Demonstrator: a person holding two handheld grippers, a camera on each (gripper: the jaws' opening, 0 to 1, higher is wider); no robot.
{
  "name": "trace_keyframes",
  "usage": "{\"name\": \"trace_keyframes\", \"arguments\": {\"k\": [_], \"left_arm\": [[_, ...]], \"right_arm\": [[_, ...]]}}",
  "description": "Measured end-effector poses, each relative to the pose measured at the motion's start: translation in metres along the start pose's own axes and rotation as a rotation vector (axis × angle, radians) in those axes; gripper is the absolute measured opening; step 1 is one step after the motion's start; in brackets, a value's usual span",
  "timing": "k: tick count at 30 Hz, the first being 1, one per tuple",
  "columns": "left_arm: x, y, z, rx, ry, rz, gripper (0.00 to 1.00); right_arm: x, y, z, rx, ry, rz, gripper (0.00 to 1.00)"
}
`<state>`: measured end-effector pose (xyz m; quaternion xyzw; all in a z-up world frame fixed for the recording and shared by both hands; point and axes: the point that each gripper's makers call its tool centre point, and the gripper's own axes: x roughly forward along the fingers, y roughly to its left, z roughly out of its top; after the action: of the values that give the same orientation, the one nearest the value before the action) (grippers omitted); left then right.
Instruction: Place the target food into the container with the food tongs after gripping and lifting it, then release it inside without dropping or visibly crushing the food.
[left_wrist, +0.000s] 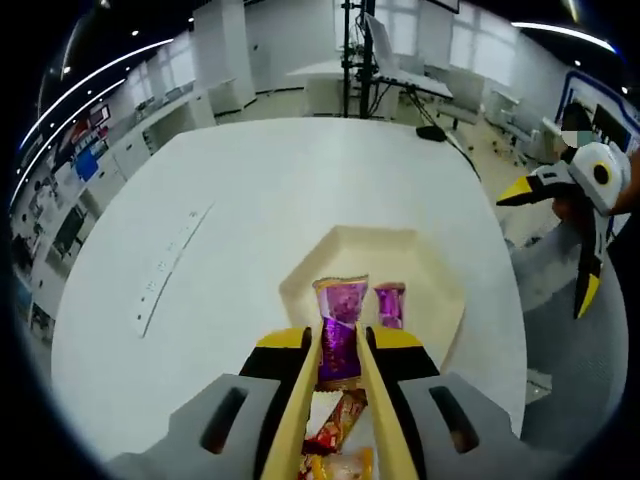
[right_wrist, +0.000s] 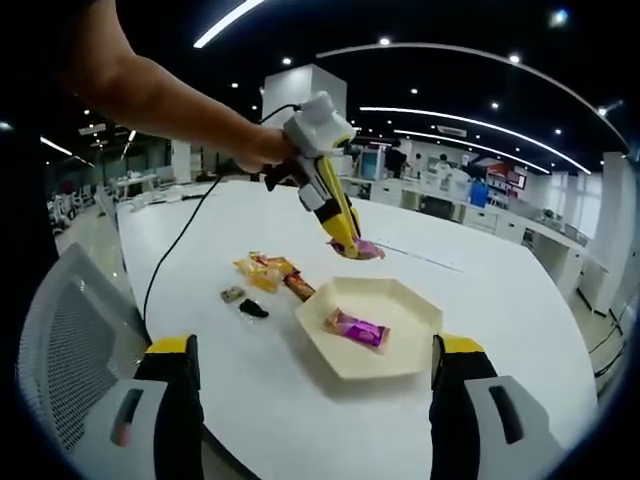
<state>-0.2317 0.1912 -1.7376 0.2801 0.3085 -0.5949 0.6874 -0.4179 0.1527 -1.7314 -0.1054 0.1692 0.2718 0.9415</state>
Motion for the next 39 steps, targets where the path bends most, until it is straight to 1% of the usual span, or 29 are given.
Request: {"name": "trace_keyframes", "arguments": {"k": [6,11,13,14,16,18,22,31,36,39], "left_arm": [[0.007,-0.003,0.016,0.015,-0.010,-0.009,0.18],[0.009,-0.003,0.025,0.026,-0.019,-0.009,0.18],[0.011,-0.004,0.028,0.063,-0.037,-0.013,0.21],[0.011,0.001,0.032,0.084,-0.055,0.018,0.22],[0.010,-0.003,0.031,0.065,-0.055,-0.003,0.23],[0.010,-0.001,0.033,0.087,-0.068,0.011,0.24],[0.008,0.000,0.034,0.074,-0.078,0.009,0.24],[0.002,0.001,0.032,0.074,-0.084,0.018,0.25],[-0.002,0.000,0.032,0.055,-0.102,0.014,0.25],[-0.003,-0.001,0.030,0.055,-0.102,0.011,0.25]], "right_arm": [[0.000,-0.001,0.000,0.005,-0.003,-0.001,0.94],[-0.001,0.000,0.000,0.001,-0.002,-0.002,0.94],[-0.001,0.000,0.000,0.001,-0.002,0.000,0.94],[-0.001,0.000,0.000,0.001,-0.003,0.000,0.94],[-0.001,0.001,0.001,0.005,-0.006,0.001,0.94],[-0.001,0.000,0.000,0.003,-0.005,0.000,0.94],[-0.001,0.001,0.001,0.004,-0.007,0.002,0.94],[-0.001,0.001,0.000,0.002,-0.003,0.002,0.94],[-0.001,0.002,0.000,0.001,0.000,0.003,0.94],[0.000,0.002,0.000,0.000,0.000,0.005,0.94]]}}
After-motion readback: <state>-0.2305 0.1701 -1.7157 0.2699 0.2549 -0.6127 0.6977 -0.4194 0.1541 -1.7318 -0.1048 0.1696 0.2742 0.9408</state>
